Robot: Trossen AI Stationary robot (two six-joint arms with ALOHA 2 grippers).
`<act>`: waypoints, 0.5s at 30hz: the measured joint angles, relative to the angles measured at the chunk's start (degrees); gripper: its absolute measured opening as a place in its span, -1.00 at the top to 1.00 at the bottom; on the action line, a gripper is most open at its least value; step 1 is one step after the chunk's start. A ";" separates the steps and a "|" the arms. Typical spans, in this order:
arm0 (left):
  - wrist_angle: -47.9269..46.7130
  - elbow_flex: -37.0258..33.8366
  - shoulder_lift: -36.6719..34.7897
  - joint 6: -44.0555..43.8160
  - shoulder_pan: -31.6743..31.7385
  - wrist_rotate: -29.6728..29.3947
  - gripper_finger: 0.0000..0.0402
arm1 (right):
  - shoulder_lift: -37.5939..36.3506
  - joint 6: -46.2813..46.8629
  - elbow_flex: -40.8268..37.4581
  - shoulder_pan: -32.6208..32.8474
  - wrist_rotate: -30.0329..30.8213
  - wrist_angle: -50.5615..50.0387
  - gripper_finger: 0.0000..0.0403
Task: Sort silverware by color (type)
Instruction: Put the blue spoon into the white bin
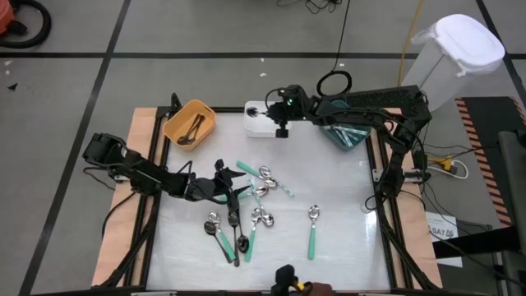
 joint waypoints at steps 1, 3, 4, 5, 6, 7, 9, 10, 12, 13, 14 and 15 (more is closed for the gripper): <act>0.00 0.00 0.00 0.00 0.00 0.00 -0.15 | 0.00 0.04 0.00 -0.04 0.02 -0.44 0.79; 0.00 0.00 0.00 0.00 0.00 0.00 -0.15 | 0.00 0.23 0.00 -0.09 -0.01 -0.80 0.79; 0.00 0.00 0.00 0.00 0.00 0.00 -0.15 | 0.00 0.25 0.00 -0.09 -0.30 -0.62 0.79; 0.00 0.00 0.00 0.00 0.00 0.00 -0.15 | 0.00 0.24 0.00 -0.09 -1.55 -0.25 0.79; 0.01 0.00 0.00 0.03 0.00 0.00 -0.15 | 0.12 0.21 0.00 -0.19 -3.14 0.54 0.79; 0.03 0.00 0.00 0.16 0.00 0.00 -0.15 | 0.63 0.16 0.00 -0.22 -4.47 2.04 0.79; 0.07 0.00 0.00 0.30 0.00 0.00 -0.15 | 1.67 0.81 0.04 -0.22 -5.26 4.74 0.79; 0.07 0.00 0.00 0.30 0.00 0.00 -0.15 | 2.29 1.06 0.03 -0.31 -5.57 5.53 0.79; 0.07 0.00 0.00 0.28 0.00 0.00 -0.15 | 3.55 1.31 0.00 -0.42 -5.64 7.71 0.79; 0.07 0.00 0.00 0.28 0.00 0.00 -0.15 | 4.00 1.29 0.00 -0.46 -5.23 8.04 0.79; 0.09 0.00 0.00 0.25 0.00 0.00 -0.15 | 4.34 1.32 0.00 -0.46 -4.13 8.26 0.79; 0.07 0.00 0.00 0.24 0.00 0.00 -0.15 | 4.55 1.33 0.00 -0.46 -3.68 8.31 0.79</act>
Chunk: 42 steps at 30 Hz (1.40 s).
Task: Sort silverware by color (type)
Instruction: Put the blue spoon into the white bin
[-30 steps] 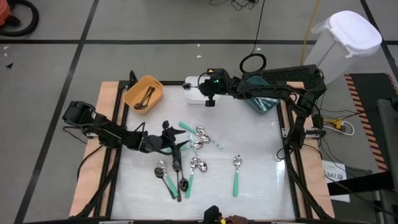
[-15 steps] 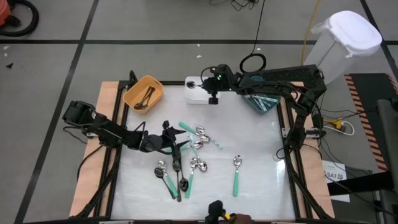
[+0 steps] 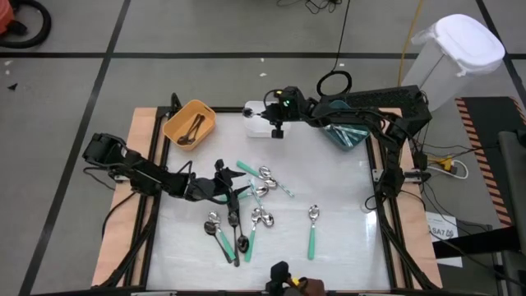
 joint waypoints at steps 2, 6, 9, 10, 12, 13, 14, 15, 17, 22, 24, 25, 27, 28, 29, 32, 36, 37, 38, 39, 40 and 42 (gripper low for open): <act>0.01 0.00 0.00 0.02 0.00 0.00 -0.15 | 0.22 0.00 0.00 -0.02 0.93 -0.10 0.79; 0.03 0.00 0.00 0.26 0.00 0.00 -0.15 | 0.37 0.07 0.00 -0.10 0.97 -1.80 0.79; 0.28 0.00 0.00 0.28 0.00 0.00 -0.15 | 0.39 1.21 0.00 -0.49 0.71 -2.54 0.79; 0.45 0.00 0.00 0.28 0.00 0.00 -0.15 | 0.55 1.33 0.00 -0.61 0.71 -2.46 0.79; 0.52 0.00 -0.02 0.27 0.00 -0.01 -0.15 | 1.32 1.51 0.02 -0.80 0.71 -1.71 0.79; 0.49 0.00 -0.02 0.21 0.00 0.00 -0.15 | 1.54 1.79 -0.01 -0.91 0.77 -2.20 0.79; 0.51 0.00 -0.02 0.00 0.00 -0.02 -0.15 | 1.87 2.00 -0.08 -1.07 0.73 -2.55 0.79; 0.47 0.00 -0.02 -0.12 0.00 -0.01 -0.15 | 2.36 2.06 -0.08 -1.09 0.73 -1.98 0.79; 0.41 0.00 -0.02 -0.51 0.00 -0.01 -0.15 | 3.11 2.12 0.02 -1.09 0.75 -1.60 0.79; -0.22 0.02 -0.02 -2.23 -0.47 -0.02 -0.15 | 4.24 2.37 -0.04 -1.09 1.00 -2.74 0.79; -0.63 0.02 -0.02 -2.70 -0.95 -0.02 -0.15 | 4.07 2.49 -0.04 -1.09 1.02 -2.36 0.78; -0.98 0.02 -0.02 -3.02 -1.22 0.00 -0.15 | 4.02 2.85 -0.04 -1.10 1.08 -2.35 0.78; -1.49 0.02 -0.02 -3.70 -1.79 -0.01 -0.15 | 4.02 3.45 -0.02 -1.26 1.08 -2.55 0.77; -1.63 0.02 -0.02 -4.07 -2.12 -0.01 -0.15 | 4.04 3.50 -0.04 -1.36 1.08 -2.72 0.76; -1.69 0.02 -0.02 -4.16 -2.35 0.00 -0.15 | 4.04 3.67 -0.04 -1.38 1.14 -2.95 0.74; -1.65 0.02 -0.02 -4.28 -3.03 -0.02 -0.15 | 4.04 3.63 -0.03 -1.40 1.53 -3.45 0.67; -1.60 0.02 -0.02 -4.28 -3.26 -0.01 -0.15 | 4.04 3.42 -0.02 -1.38 3.94 -3.34 0.56; -1.60 0.02 -0.02 -4.32 -3.26 -0.02 -0.15 | 4.04 3.41 -0.02 -1.38 3.93 -3.43 0.53; -1.59 0.02 -0.02 -4.39 -3.25 -0.02 -0.15 | 4.04 3.42 -0.02 -1.38 3.97 -3.57 0.50; -1.60 0.02 -0.02 -4.48 -3.23 -0.02 -0.15 | 4.04 3.43 -0.02 -1.38 4.11 -3.61 0.48; -1.58 0.02 -0.02 -4.52 -3.26 -0.02 -0.15 | 4.04 3.45 -0.02 -1.38 4.24 -3.59 0.45; -1.60 0.02 -0.02 -4.57 -3.26 -0.02 -0.15 | 4.04 3.50 -0.02 -1.10 5.42 -3.56 0.41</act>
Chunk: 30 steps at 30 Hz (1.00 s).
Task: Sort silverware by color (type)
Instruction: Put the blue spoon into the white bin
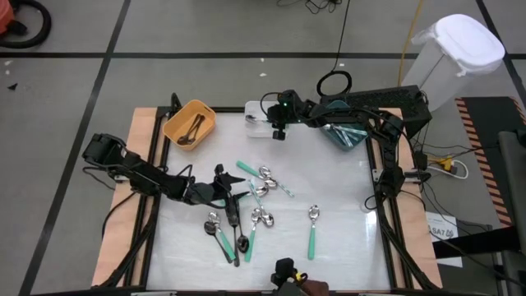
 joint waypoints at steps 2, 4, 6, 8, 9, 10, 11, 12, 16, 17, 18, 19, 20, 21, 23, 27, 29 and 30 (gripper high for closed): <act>0.00 0.00 0.00 -0.24 0.00 0.01 -0.15 | -0.65 0.36 -0.02 0.54 2.54 -0.72 0.39; 0.00 0.00 0.00 -0.51 0.00 0.01 -0.15 | -2.01 0.75 -0.02 1.61 4.90 -1.26 0.37; -0.02 0.00 0.00 -0.62 0.00 0.00 -0.15 | -3.89 0.79 0.00 3.10 6.05 -2.50 0.36; -0.07 0.00 0.00 -0.62 0.00 0.00 -0.15 | -5.84 0.79 0.02 4.82 6.26 -4.28 0.36; -0.09 0.00 0.00 -0.64 0.00 0.00 -0.15 | -6.76 0.81 0.02 5.70 6.24 -5.14 0.37; -0.14 0.00 0.00 -0.64 0.00 0.00 -0.15 | -7.69 0.80 0.02 6.60 6.27 -5.88 0.37; -0.18 0.00 0.00 -0.64 0.00 0.00 -0.15 | -8.63 0.88 0.02 7.49 6.35 -6.76 0.37; -0.22 0.00 0.00 -0.64 0.00 0.00 -0.15 | -9.55 1.25 0.02 8.33 6.75 -7.49 0.37; -0.99 0.00 0.00 -0.67 0.00 0.00 -0.15 | -12.00 3.13 0.02 11.62 10.96 -11.22 0.37; -1.23 0.00 0.00 -0.84 0.00 0.00 -0.15 | -12.48 4.33 0.02 12.55 12.18 -13.02 0.37; -1.51 0.00 0.00 -1.07 0.00 0.00 -0.15 | -12.94 5.60 0.02 13.38 12.62 -15.12 0.37; -1.85 0.00 0.00 -1.36 0.00 0.00 -0.15 | -13.40 6.92 0.02 14.31 13.10 -16.76 0.37; -2.29 0.00 0.00 -1.58 0.00 0.00 -0.15 | -14.00 8.38 0.02 15.37 13.54 -18.76 0.37; -2.65 0.00 0.00 -1.77 0.00 0.00 -0.15 | -14.60 9.84 0.02 16.49 13.73 -21.23 0.37; -3.32 0.00 0.00 -2.26 0.00 0.00 -0.15 | -15.56 13.07 0.02 18.98 13.57 -26.08 0.37; -3.64 0.00 0.00 -2.54 0.00 0.00 -0.15 | -17.76 19.36 0.00 24.63 13.54 -34.73 0.37; -3.71 0.00 0.00 -2.52 0.00 0.00 -0.15 | -18.90 22.70 0.02 27.63 13.54 -37.48 0.37; -3.70 0.00 0.00 -2.52 0.00 0.00 -0.15 | -19.21 24.42 0.02 29.20 13.58 -39.02 0.37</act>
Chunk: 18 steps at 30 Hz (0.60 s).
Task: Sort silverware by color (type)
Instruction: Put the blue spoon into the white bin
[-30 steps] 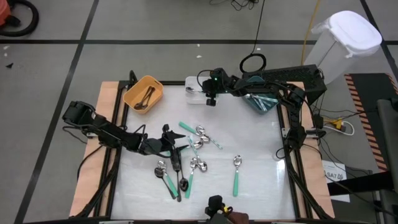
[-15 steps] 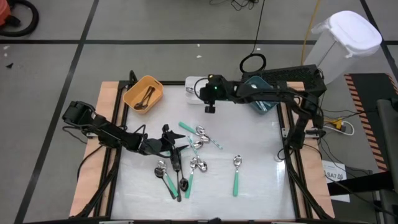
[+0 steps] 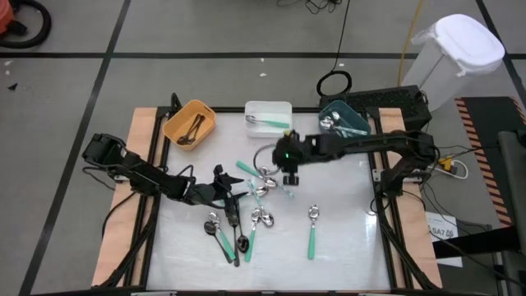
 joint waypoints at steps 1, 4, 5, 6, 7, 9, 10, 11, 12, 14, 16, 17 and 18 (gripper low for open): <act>-0.01 0.00 0.00 0.00 0.00 0.00 -0.15 | -0.16 1.82 -0.12 1.60 0.10 -0.53 0.37; -0.20 0.00 0.00 -0.02 0.00 0.00 -0.15 | -0.37 5.58 -1.72 6.27 2.21 0.70 0.37; -0.20 0.00 0.00 -0.08 0.00 0.00 -0.15 | -0.39 5.86 -2.56 7.68 3.89 1.76 0.37; -0.20 0.00 0.00 -0.08 0.00 0.00 -0.15 | -0.39 5.71 -3.64 8.86 6.04 3.45 0.37; -0.10 0.00 0.00 -0.08 0.00 0.00 -0.15 | -0.39 5.25 -4.94 9.73 8.51 5.58 0.37; 0.00 0.00 0.00 -0.09 0.00 0.00 -0.15 | -0.36 3.48 -7.36 10.67 13.83 9.63 0.37; 0.01 0.00 0.00 -0.11 0.00 0.00 -0.15 | -0.33 2.22 -8.16 10.75 15.94 11.52 0.37; 0.09 0.00 0.00 -0.15 0.00 0.00 -0.15 | -0.31 0.64 -8.56 10.31 18.20 13.07 0.37; 0.09 0.00 0.00 -0.19 0.00 0.00 -0.15 | -0.32 -1.32 -8.59 9.46 19.64 14.31 0.37; 0.11 0.00 0.00 -0.19 0.02 0.00 -0.15 | -0.34 -5.91 -8.59 6.83 20.70 18.27 0.37; 0.13 0.00 0.00 -0.02 0.24 0.00 -0.15 | -0.35 -10.30 -8.53 2.58 17.01 22.05 0.37; 0.15 0.00 0.00 0.09 0.44 0.00 -0.15 | -0.34 -11.87 -8.13 0.01 13.61 23.13 0.37; 0.13 0.00 0.00 0.15 0.70 -0.01 -0.15 | -0.33 -12.78 -7.60 -2.65 10.03 24.18 0.37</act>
